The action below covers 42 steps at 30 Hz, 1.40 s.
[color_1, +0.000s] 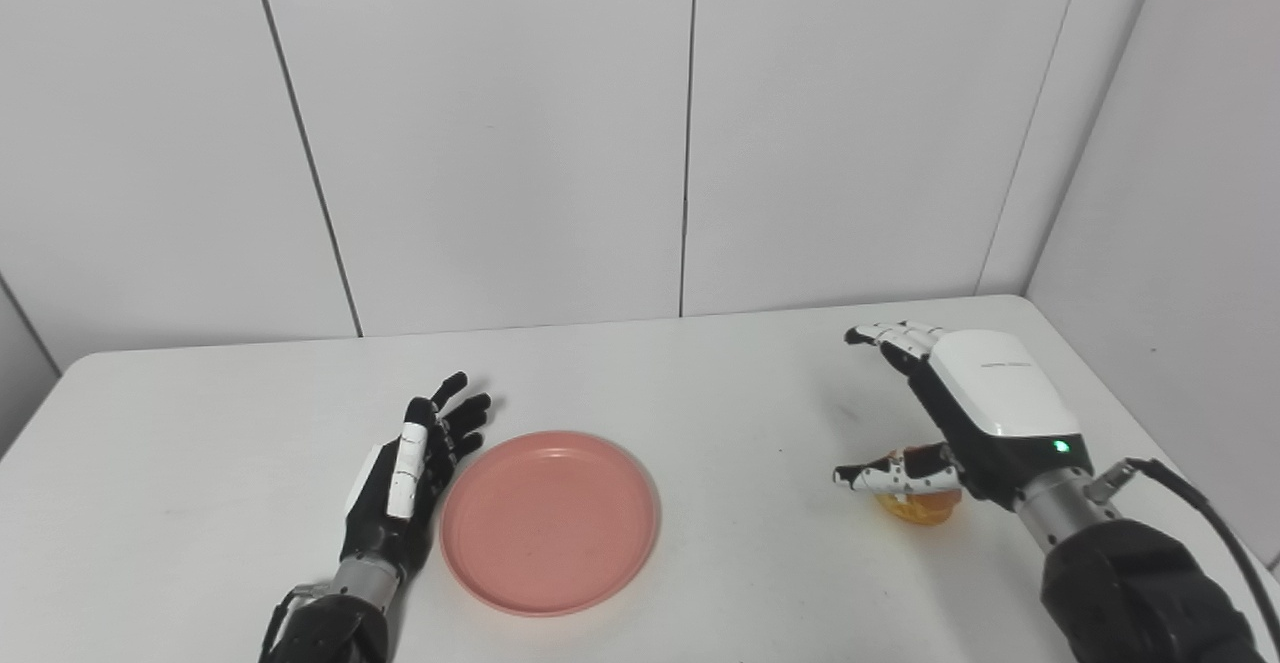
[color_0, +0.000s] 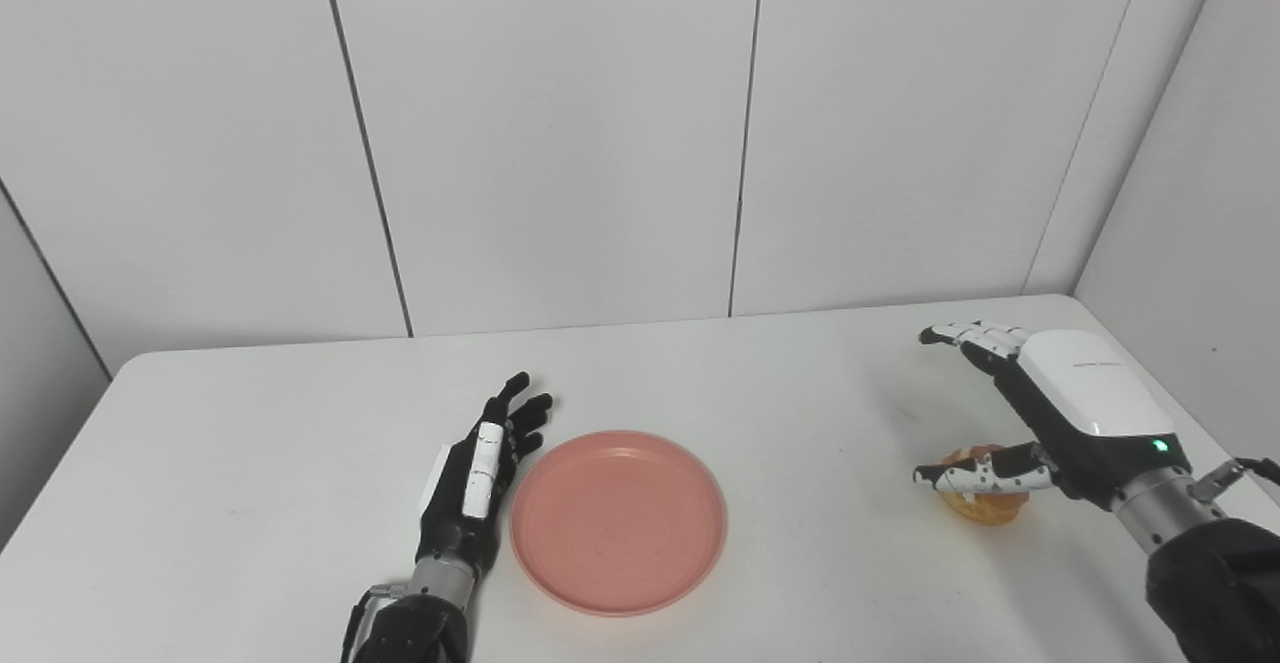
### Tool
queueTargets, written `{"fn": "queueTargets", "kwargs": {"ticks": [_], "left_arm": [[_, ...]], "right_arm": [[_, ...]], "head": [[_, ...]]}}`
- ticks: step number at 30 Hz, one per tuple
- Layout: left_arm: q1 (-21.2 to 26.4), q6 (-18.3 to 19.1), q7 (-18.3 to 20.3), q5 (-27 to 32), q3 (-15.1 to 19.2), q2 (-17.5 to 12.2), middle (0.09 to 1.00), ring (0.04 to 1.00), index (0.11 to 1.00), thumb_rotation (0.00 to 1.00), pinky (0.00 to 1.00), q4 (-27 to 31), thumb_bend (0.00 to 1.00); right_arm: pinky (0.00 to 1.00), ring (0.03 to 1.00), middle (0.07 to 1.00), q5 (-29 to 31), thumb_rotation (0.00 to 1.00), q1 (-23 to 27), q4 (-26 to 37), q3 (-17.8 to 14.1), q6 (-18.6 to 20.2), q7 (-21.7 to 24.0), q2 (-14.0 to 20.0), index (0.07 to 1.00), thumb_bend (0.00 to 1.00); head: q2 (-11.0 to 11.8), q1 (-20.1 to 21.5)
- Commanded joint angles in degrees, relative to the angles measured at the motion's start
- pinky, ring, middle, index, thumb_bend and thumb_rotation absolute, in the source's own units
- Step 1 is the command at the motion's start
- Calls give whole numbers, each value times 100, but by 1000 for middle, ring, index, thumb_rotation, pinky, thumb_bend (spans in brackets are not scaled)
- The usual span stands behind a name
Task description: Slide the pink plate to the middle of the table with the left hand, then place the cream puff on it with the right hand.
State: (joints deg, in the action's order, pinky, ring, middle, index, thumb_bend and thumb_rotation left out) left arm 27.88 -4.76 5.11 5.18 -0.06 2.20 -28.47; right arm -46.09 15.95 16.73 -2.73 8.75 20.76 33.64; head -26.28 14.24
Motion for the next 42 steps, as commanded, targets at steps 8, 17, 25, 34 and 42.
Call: {"fn": "queueTargets", "kwargs": {"ticks": [8, 17, 25, 34, 42], "left_arm": [[-246, 371, -26, -58, -54, 29, 840, 897, 885, 962, 913, -248, 803], [-238, 376, -16, -64, -45, 17, 844, 897, 878, 948, 923, -285, 808], [-289, 425, -46, -73, -44, 28, 841, 901, 875, 945, 916, -223, 812], [-287, 426, -25, -47, -44, 51, 825, 886, 876, 941, 914, -217, 818], [-310, 478, -51, -62, -43, 54, 823, 876, 870, 944, 901, -154, 833]], "right_arm": [[770, 816, 811, -211, 345, 372, -526, 56, 254, -15, 268, 785, 1000], [696, 810, 814, -160, 305, 522, -1109, 203, 378, 64, 280, 788, 990], [653, 802, 819, -179, 259, 600, -1298, 366, 600, 244, 299, 793, 993], [629, 783, 823, -100, 217, 577, -1526, 466, 674, 192, 269, 800, 988], [656, 801, 832, -85, 160, 602, -1706, 600, 849, 297, 330, 807, 974]], "head": [[-49, -8], [-90, 22], [-123, 17], [-165, -20], [-200, -26]]}}
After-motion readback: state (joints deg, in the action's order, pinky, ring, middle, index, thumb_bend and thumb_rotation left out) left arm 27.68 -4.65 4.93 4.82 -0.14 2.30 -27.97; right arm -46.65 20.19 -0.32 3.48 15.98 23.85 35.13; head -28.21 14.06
